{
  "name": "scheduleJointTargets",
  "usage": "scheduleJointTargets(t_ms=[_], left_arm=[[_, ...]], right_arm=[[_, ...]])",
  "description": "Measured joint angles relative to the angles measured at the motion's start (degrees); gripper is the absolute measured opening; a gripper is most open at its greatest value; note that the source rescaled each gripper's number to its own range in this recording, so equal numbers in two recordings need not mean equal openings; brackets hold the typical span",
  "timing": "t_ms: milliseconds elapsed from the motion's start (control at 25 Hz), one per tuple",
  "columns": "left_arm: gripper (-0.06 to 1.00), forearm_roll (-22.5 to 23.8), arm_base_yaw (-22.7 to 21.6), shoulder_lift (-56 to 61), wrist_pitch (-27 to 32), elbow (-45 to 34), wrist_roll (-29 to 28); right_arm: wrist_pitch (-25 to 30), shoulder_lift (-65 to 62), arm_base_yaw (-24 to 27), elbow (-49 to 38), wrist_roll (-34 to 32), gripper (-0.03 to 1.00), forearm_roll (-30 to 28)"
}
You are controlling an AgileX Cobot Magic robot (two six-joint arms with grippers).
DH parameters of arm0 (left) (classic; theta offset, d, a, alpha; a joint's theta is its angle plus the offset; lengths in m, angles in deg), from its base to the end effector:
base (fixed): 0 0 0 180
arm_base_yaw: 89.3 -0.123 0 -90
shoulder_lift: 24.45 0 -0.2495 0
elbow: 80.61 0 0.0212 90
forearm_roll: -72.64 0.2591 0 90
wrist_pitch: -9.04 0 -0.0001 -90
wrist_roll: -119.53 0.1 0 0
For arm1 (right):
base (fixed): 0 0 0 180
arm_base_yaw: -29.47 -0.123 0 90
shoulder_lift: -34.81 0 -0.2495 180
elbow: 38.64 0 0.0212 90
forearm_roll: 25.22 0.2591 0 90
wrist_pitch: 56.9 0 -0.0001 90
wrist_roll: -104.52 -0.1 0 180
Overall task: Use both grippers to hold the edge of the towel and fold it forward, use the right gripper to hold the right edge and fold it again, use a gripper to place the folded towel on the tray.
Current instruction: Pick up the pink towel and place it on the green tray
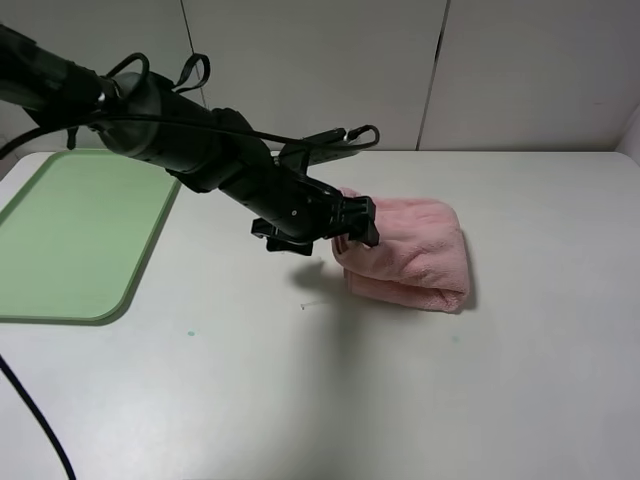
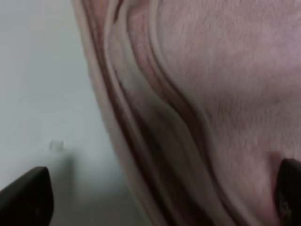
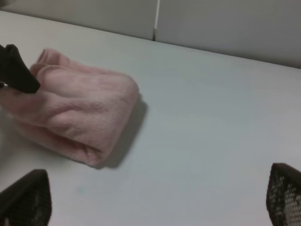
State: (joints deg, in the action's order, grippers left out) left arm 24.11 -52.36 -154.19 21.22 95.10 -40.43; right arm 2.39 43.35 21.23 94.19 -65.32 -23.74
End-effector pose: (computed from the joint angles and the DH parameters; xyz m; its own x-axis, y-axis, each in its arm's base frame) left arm 0.3270 -0.2657 0.0720 -0.8715 0.0783 -0.4841 0.2985 0.8680 -0.3969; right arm 0.0452 0.0088 0.2812 -0.3858 -0.2209 -0.8957 -0.2293 0.9634 -0.1388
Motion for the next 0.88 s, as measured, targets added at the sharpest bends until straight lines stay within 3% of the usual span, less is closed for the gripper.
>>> scheduleJointTargets(t_ms=[400, 880], left_arm=[[0.92, -0.1, 0.9, -5.2, 0.6, 4.4, 0.1], [0.88, -0.3, 1.0, -7.1, 0.3, 6.6, 3.1]], right_arm=[[0.0, 0.0, 0.0, 0.0, 0.0, 1.00, -5.4], [0.0, 0.0, 0.0, 0.0, 0.0, 1.00, -6.4]])
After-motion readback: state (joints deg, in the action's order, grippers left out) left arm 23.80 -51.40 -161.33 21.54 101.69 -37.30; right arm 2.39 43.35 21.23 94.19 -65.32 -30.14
